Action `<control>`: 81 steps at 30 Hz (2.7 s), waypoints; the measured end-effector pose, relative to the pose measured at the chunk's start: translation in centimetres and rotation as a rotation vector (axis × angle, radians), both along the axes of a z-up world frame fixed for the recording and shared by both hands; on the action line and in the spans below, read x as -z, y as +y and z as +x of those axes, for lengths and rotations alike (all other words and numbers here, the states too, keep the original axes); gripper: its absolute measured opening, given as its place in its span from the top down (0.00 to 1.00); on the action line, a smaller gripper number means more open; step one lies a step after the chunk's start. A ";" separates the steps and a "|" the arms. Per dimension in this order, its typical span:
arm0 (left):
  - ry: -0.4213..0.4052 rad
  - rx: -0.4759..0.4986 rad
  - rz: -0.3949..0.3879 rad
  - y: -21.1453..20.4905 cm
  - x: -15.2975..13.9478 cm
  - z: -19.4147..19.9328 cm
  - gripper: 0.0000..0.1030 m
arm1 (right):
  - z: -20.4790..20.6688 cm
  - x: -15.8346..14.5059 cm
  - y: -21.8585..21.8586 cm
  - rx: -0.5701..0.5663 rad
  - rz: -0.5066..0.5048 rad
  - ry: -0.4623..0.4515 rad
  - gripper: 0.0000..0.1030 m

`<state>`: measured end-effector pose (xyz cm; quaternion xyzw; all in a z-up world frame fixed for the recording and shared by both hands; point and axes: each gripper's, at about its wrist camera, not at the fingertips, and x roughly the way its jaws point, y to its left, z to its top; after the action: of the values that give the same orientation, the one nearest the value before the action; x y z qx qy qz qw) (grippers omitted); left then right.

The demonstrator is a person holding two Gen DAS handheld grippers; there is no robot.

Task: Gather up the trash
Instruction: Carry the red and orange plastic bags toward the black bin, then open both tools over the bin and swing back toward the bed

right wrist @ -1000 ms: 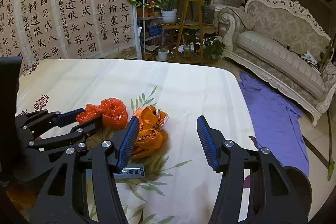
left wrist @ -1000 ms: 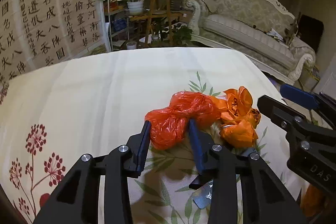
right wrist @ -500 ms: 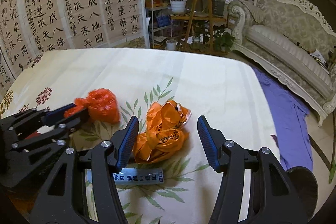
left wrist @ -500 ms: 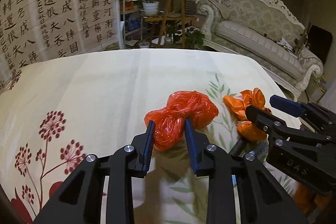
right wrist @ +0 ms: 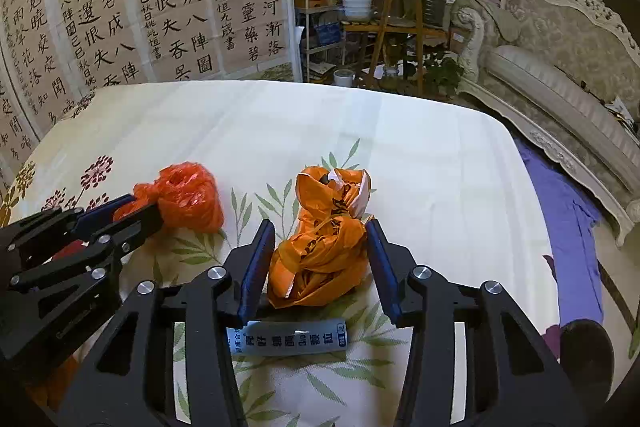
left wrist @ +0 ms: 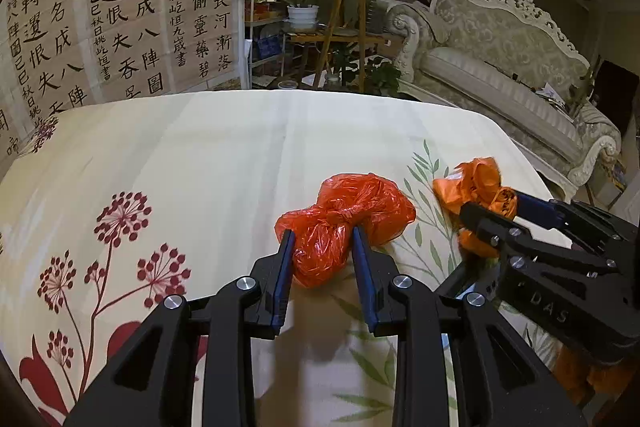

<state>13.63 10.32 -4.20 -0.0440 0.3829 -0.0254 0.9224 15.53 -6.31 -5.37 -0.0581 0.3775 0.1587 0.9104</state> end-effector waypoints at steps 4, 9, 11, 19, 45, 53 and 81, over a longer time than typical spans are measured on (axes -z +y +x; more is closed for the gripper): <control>-0.012 -0.009 -0.005 0.1 -0.6 -0.8 0.71 | -1.3 -1.3 -0.9 0.017 0.015 -0.044 0.57; -0.031 -0.009 -0.019 -0.1 -1.4 -2.5 0.71 | -3.6 -2.4 -2.9 0.048 0.026 -0.074 0.57; -0.038 -0.004 -0.024 -0.4 -1.8 -3.5 0.71 | -4.7 -2.6 -3.8 0.063 0.028 -0.079 0.57; -0.050 0.032 -0.057 -2.6 -2.5 -6.9 0.71 | -9.6 -2.8 -7.6 0.124 0.027 -0.094 0.56; -0.057 0.291 -0.051 -18.8 -2.1 -11.5 0.71 | -18.1 -1.0 -22.2 0.431 0.001 -0.105 0.56; -0.052 0.361 -0.023 -23.6 -1.5 -10.7 0.71 | -18.1 -0.4 -26.0 0.510 0.001 -0.109 0.56; -0.040 0.310 0.053 -23.4 -0.5 -9.6 0.36 | -16.4 1.0 -26.6 0.515 0.033 -0.065 0.41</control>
<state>4.06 -13.08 -3.74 0.0406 0.3672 -0.1584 0.9156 -0.89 -32.96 -6.38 0.0498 0.3480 -0.0740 0.9333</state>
